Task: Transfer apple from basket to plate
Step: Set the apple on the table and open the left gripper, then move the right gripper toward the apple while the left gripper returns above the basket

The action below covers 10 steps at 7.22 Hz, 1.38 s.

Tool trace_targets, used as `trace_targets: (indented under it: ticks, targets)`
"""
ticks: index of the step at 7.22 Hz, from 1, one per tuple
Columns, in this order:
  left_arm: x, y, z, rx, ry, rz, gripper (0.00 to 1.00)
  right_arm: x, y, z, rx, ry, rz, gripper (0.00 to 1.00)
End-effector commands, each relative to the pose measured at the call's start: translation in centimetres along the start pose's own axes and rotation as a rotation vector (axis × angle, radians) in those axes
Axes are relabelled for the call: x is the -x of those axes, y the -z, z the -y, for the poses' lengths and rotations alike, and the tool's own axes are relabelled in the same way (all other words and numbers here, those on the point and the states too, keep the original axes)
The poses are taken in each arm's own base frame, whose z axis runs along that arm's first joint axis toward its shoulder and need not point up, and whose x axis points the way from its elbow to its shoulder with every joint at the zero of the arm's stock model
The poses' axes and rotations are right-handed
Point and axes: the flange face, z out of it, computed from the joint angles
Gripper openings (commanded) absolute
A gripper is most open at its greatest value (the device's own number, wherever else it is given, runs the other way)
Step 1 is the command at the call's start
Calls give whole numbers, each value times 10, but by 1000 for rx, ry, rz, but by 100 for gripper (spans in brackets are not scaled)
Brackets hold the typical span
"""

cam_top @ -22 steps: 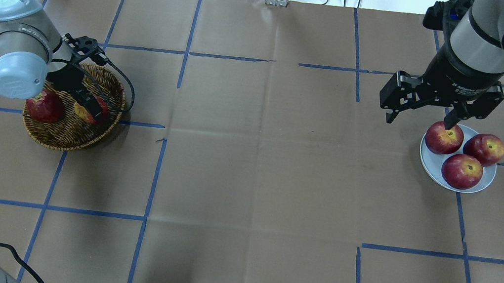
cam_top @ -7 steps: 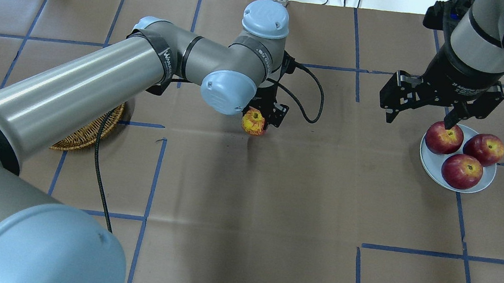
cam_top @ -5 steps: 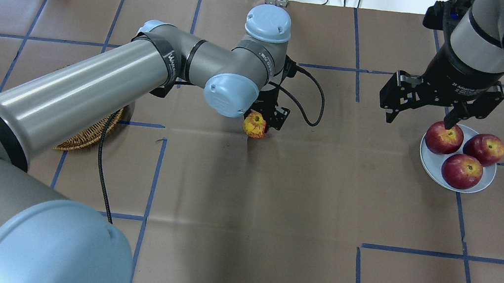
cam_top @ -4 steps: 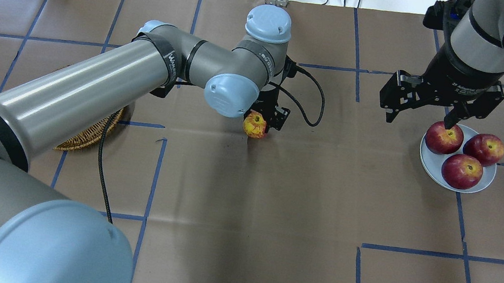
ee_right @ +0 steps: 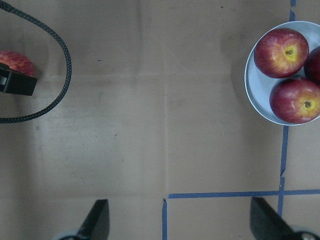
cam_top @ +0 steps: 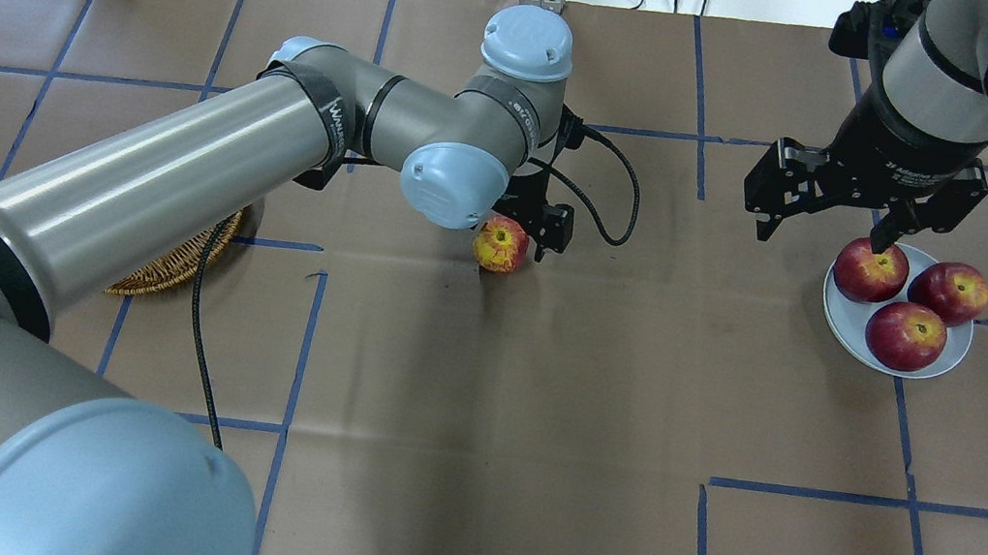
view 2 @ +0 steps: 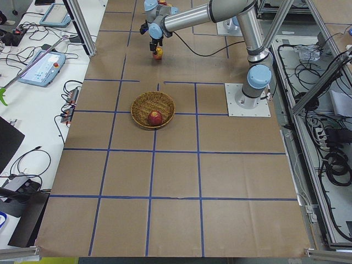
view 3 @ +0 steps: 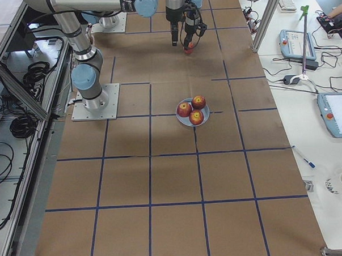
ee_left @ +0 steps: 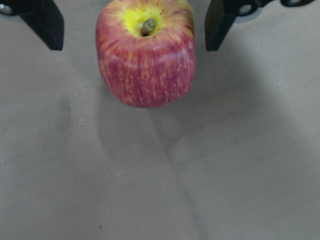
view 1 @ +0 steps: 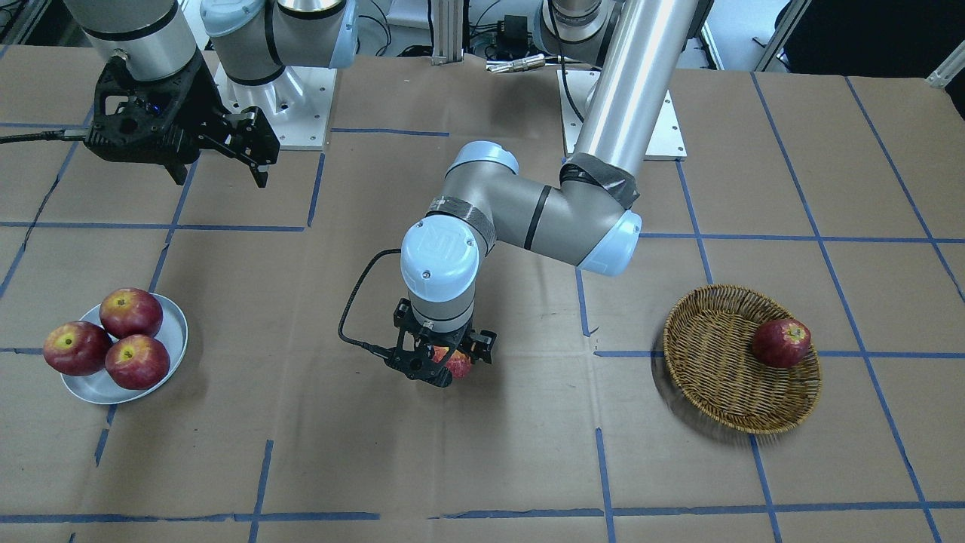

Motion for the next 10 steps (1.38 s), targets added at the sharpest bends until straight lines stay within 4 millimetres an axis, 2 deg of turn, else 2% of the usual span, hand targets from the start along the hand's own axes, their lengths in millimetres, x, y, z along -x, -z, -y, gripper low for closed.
trace_targets:
  ticks: [1,2,3,4,5,6,7,8,9,10]
  targets:
    - [9,66,-1,-70,11,1,99,0,0,1,1,0,-3,100]
    - [34,124,-9,-60,40,2,99,0,-1,3,2,0,-3,100]
    - [74,187,-22,-41,86,-4,99,0,-3,6,5,0,-5,100]
    - [95,250,-52,-4,83,-6,99,1,-7,9,10,-5,0,100]
    - [108,299,-88,-14,113,-13,99,6,-16,21,9,-40,6,100]
    - [125,325,-108,-60,145,-9,99,25,-21,32,3,-37,9,100]
    - [137,317,-109,-35,166,-3,99,57,-26,45,1,-57,9,100]
    - [142,310,-118,-7,176,-4,99,95,-36,59,-4,-58,10,100]
    - [149,291,-126,36,182,-19,99,137,-49,71,-15,-77,12,100]
    - [148,277,-146,61,125,-20,99,173,-66,79,-25,-83,11,100]
